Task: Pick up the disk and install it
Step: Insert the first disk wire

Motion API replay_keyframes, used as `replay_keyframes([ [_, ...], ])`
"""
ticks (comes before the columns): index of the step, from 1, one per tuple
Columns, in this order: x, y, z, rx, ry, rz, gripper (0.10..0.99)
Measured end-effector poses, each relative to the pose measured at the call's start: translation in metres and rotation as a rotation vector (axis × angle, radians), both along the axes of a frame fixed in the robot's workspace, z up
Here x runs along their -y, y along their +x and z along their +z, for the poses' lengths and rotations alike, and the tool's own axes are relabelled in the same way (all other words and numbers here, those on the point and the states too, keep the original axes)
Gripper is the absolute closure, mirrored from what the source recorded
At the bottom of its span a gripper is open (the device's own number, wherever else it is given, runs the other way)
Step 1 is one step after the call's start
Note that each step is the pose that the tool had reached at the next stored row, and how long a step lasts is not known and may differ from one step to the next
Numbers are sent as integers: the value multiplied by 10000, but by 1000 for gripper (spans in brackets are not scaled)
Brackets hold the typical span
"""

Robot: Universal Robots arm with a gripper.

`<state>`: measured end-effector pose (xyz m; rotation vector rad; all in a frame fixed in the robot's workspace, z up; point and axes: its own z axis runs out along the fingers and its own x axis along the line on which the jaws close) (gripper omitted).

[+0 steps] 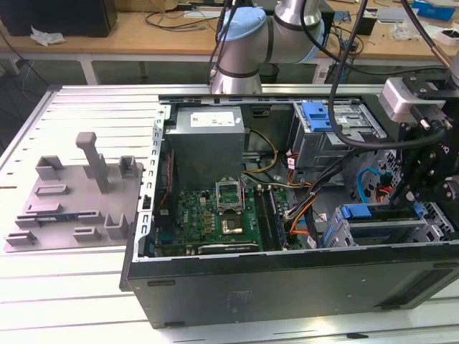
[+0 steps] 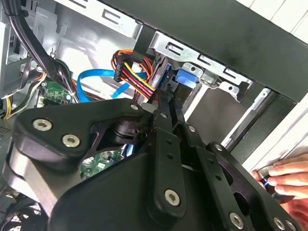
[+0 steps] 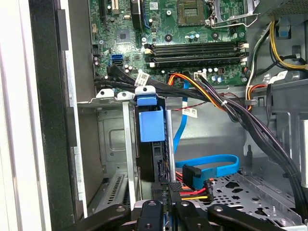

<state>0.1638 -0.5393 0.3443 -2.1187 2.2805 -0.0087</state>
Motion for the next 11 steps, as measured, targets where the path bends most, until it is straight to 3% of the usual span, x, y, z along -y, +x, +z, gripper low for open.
replay_keyframes([
  [11, 0, 1, -29, 0, -2, 0, 922],
])
